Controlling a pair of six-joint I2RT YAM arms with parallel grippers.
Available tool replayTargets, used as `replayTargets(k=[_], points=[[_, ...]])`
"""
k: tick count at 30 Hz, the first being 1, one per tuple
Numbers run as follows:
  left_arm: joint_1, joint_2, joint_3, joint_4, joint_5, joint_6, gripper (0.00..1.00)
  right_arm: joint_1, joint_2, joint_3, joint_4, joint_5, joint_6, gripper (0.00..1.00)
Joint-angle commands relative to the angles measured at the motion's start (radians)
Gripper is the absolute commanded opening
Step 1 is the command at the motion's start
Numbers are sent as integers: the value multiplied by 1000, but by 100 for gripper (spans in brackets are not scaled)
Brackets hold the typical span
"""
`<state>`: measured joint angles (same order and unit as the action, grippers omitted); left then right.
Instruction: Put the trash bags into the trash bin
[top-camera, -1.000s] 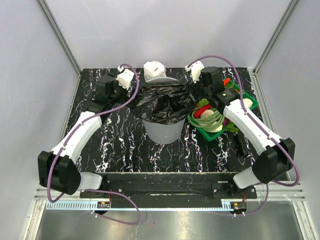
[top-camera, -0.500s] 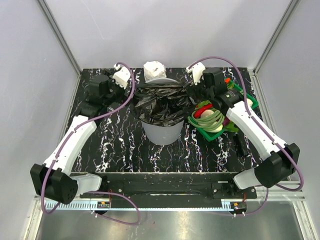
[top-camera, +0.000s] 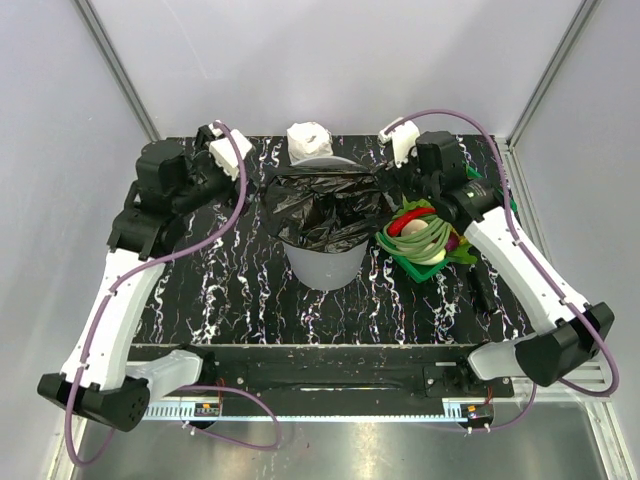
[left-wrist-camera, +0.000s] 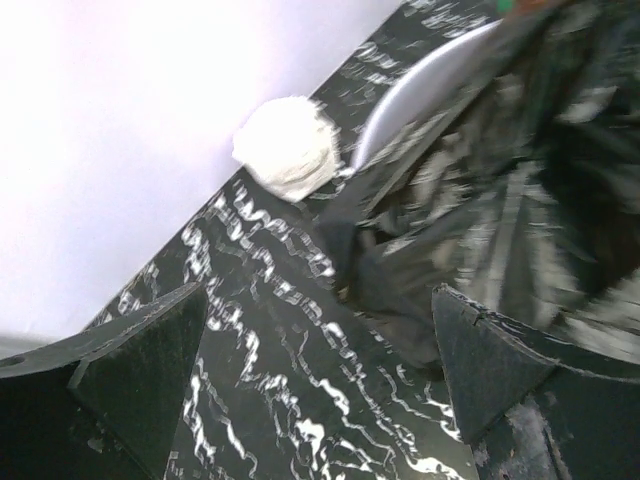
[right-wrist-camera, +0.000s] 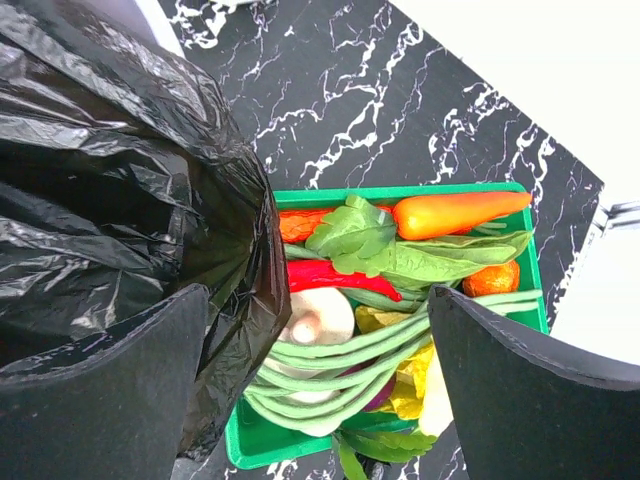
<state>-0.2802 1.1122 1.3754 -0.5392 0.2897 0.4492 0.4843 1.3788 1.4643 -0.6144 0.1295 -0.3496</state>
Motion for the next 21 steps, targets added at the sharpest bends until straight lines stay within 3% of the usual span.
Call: replayTargets(k=[1,4,7,13,21], points=[[-5,-23,117,-209,415,89,99,7,-52,77,-21,-42,30,96],[-68,-12,151,-313,490,153,99,8,-53,97,-34,-73,49,96],[-192,18,171,-378,407,218,99,7,-52,117,-42,-93,60,96],[-283,93,189,-461,401,256,99,8,-50,139,-61,-111,64,96],[-416,126,140,-423,241,327,99,5,-63,105,-62,-103,58,97]])
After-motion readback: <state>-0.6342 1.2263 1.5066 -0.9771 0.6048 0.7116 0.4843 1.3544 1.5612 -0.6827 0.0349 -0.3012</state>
